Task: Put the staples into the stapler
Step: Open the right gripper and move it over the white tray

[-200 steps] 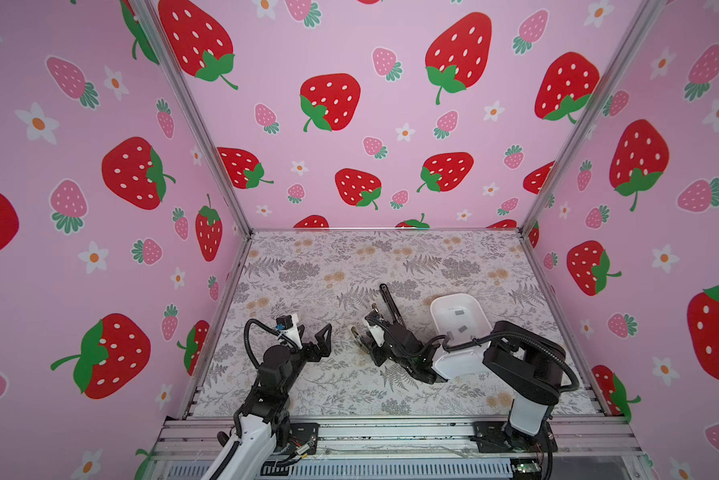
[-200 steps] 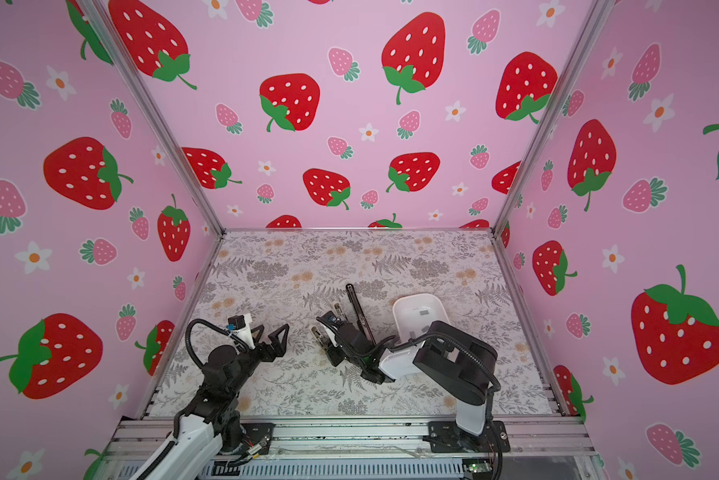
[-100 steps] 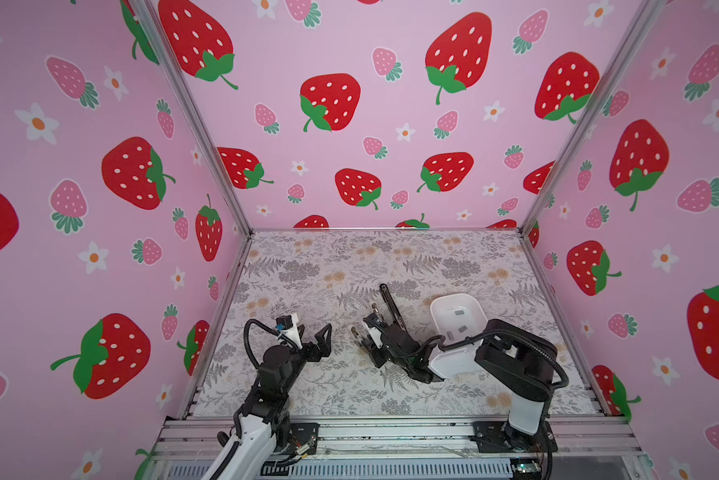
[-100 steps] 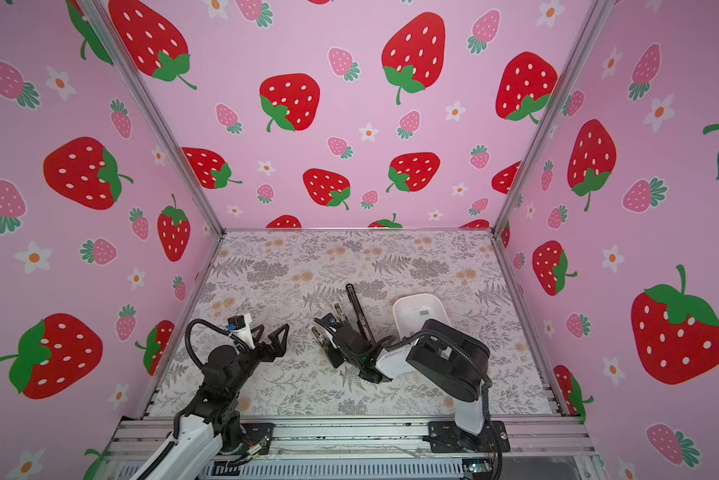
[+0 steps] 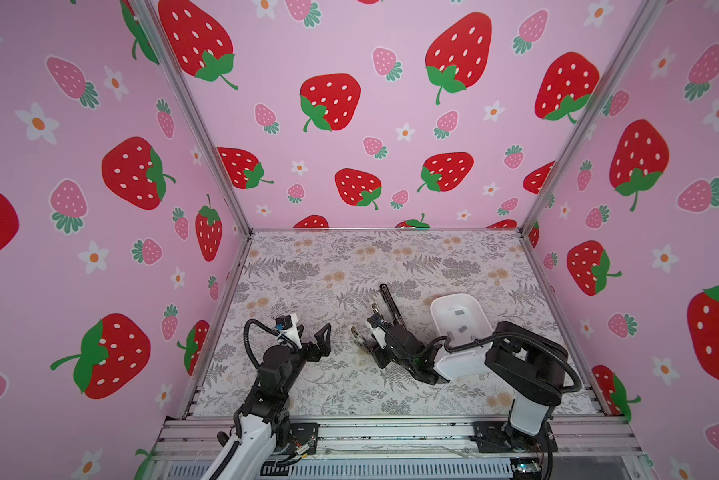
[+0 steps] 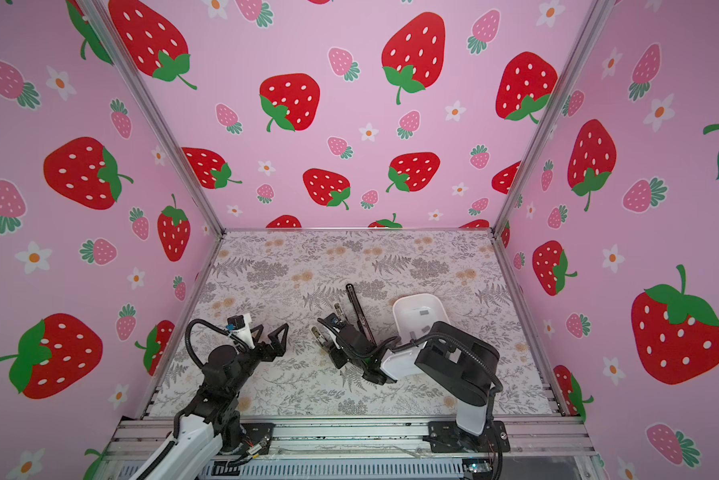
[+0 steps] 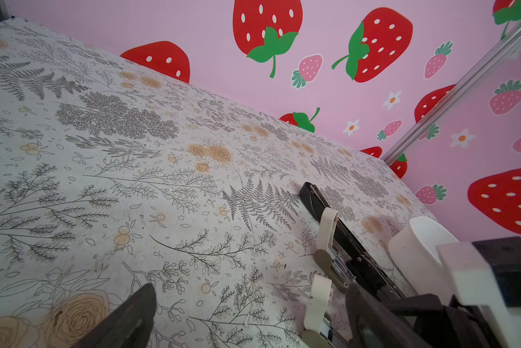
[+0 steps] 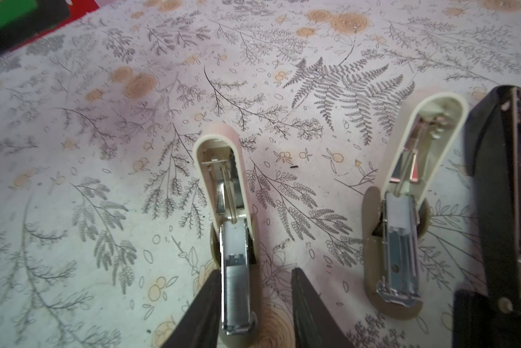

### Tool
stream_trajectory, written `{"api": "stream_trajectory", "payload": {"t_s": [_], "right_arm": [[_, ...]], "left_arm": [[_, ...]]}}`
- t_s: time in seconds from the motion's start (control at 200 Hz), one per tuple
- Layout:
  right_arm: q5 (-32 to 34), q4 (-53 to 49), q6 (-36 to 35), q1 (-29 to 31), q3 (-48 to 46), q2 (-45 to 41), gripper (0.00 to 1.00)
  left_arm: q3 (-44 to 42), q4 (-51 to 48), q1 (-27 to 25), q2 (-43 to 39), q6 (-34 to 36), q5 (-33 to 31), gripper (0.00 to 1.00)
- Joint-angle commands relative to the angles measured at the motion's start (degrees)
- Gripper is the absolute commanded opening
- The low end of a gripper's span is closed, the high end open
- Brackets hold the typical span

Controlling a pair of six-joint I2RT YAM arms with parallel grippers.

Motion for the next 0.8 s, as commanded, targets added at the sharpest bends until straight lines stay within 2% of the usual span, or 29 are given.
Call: {"api": "stream_trajectory", "payload": {"t_s": [0.0,0.14,0.27,0.415,0.535,0.62,0.665,0.79], "right_arm": [[3.0,-0.8,-0.4,-0.2,-0.5,-5.1,0.48],[7.3,-1.3,-1.3,-0.4,-2.7,-11.0,0.49],[11.8,-2.4,-1.8,-1.3,-5.2,-16.5,0.49],[17.7,-5.7,0.0,-3.9,-7.8,-22.2,0.48],[21.8,-11.1,4.3,-7.6,-7.9,-25.9,0.45],[23.5,-15.3,8.5,-11.0,-7.2,-28.0,0.43],[23.5,-16.5,10.2,-12.9,-7.0,-28.8,0.42],[23.8,-20.0,14.6,-18.2,-7.3,-30.0,0.4]], "left_arm": [[4.2,1.9,-0.2,1.0,0.8,-0.8,0.99],[12.0,2.1,-0.2,6.2,1.6,0.3,0.99],[20.6,2.5,-0.2,15.5,2.3,3.6,0.99],[29.3,-1.1,-0.2,22.9,4.8,12.5,0.99],[27.7,0.6,-0.2,22.8,9.0,14.8,0.99],[25.3,0.9,-0.1,22.5,15.3,15.8,0.99],[24.5,2.2,0.6,22.9,14.7,14.5,0.99],[24.8,4.1,2.8,23.3,13.7,17.5,0.99]]}}
